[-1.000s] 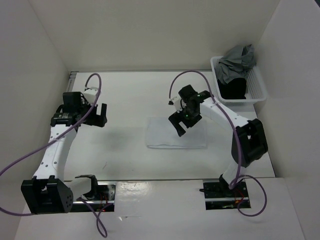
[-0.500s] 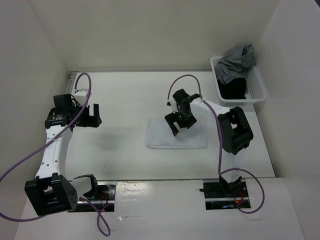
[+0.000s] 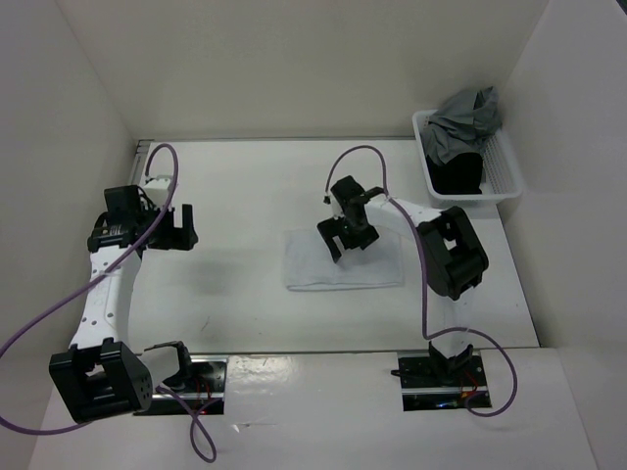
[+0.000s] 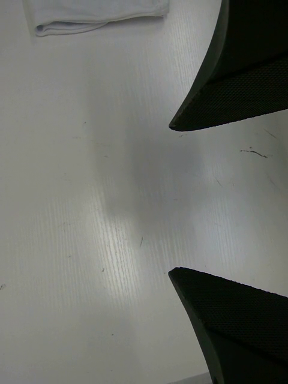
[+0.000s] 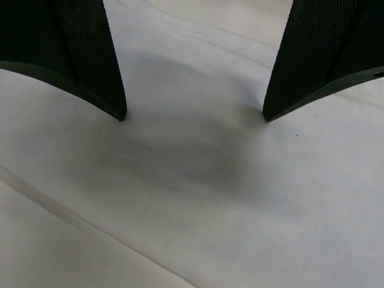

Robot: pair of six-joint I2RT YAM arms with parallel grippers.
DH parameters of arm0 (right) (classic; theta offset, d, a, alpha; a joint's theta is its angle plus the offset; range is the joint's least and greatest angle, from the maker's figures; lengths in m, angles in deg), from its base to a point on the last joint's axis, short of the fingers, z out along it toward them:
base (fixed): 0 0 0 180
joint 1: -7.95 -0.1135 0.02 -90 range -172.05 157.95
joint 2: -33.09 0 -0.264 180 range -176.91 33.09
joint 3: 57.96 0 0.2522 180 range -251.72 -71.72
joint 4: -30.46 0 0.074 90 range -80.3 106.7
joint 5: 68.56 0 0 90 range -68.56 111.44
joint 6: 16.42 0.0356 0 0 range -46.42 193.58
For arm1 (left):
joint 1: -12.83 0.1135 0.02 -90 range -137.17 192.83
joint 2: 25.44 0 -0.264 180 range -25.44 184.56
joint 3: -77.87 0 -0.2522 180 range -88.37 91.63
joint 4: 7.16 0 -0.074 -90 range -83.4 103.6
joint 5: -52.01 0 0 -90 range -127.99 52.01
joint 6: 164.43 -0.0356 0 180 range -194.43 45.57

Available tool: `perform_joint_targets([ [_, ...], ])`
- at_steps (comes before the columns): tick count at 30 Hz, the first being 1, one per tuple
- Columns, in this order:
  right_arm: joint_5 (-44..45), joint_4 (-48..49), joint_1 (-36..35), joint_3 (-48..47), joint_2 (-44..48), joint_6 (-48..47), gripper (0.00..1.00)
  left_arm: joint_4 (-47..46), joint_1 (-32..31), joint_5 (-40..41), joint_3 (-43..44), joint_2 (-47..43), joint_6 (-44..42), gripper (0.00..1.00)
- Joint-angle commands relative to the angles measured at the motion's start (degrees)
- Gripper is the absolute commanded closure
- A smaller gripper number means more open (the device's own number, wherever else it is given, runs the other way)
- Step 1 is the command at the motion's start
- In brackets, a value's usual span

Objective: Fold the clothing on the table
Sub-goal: Fold the skirt

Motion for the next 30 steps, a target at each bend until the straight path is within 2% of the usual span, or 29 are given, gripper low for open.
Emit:
perform_joint_targets([
  [1,-0.3,6.3,-3.6,-2.6,-4.9,2.1,0.01,-1.6,0.9,-0.3,-0.3,-0.2,0.7,0.0],
  [15,10.0,6.3,-9.6,-17.9,-13.7,11.9,0.01,-1.6,0.9,-0.3,-0.3,0.3,0.7,0.0],
  [21,13.2,4.5,-10.2,-23.0,-17.7,15.3,0.01,-1.6,0.9,-0.9,-0.3,0.3,0.7,0.0],
  [25,13.8,3.9,-10.2,-24.8,-17.7,15.3,0.01,-1.1,0.9,-1.5,-0.3,0.3,0.7,0.0],
  [30,13.8,3.2,-10.7,-23.8,-10.7,12.8,0.01,0.0,0.9,-6.0,0.8,0.9,-0.7,0.0],
])
